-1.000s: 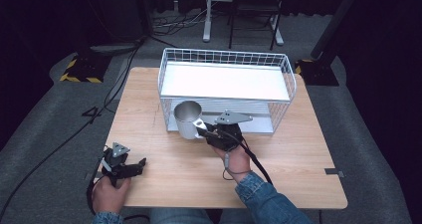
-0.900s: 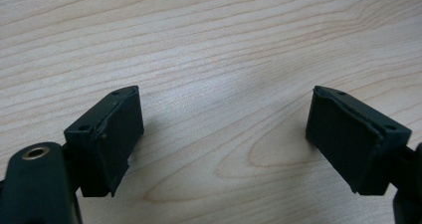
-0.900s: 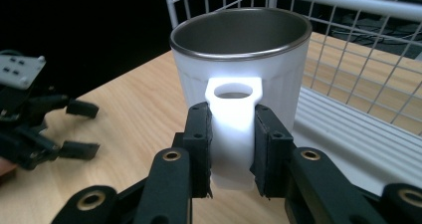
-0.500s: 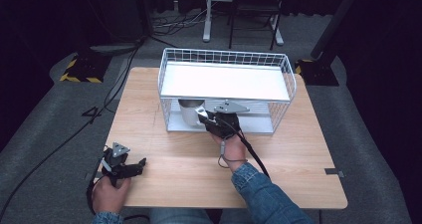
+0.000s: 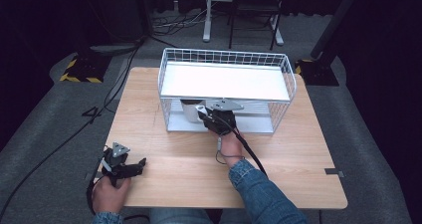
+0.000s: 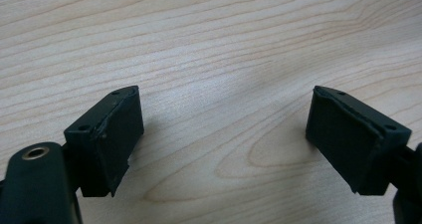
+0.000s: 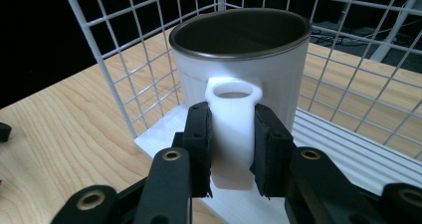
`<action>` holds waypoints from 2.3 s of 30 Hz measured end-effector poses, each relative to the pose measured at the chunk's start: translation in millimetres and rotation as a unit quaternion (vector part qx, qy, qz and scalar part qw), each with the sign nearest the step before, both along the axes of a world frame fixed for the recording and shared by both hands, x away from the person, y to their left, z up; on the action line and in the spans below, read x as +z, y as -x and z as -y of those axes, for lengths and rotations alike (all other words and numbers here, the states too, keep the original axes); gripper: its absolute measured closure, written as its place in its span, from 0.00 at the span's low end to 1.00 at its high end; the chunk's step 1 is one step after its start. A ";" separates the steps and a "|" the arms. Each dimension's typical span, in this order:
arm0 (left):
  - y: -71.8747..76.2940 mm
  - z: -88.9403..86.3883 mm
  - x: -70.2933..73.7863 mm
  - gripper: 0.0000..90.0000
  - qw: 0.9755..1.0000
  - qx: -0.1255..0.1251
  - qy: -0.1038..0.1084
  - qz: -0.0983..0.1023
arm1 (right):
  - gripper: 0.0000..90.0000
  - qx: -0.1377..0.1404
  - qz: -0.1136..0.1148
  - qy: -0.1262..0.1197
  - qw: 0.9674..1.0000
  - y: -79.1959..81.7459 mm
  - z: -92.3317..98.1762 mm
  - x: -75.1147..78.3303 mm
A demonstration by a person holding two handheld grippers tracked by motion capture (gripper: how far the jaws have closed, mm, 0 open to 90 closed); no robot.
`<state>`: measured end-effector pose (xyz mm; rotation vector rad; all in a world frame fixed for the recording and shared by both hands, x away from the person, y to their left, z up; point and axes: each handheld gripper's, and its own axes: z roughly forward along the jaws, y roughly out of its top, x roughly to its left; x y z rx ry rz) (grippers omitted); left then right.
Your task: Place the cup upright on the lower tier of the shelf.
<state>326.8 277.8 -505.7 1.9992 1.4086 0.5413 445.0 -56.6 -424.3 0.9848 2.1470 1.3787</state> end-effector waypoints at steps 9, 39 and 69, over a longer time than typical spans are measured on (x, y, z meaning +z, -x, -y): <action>0.0 0.0 0.0 0.17 1.000 0.000 0.000 0.000 | 0.80 -0.009 -0.018 0.007 1.000 -6.5 -1.1 -7.9; 0.0 0.1 0.0 0.17 1.000 0.000 0.001 0.000 | 0.62 -0.019 -0.053 -0.009 0.998 -10.0 10.1 -16.8; 0.2 0.2 -0.1 0.17 1.000 0.000 0.001 0.000 | 0.48 0.026 -0.054 -0.026 0.998 37.9 72.7 25.4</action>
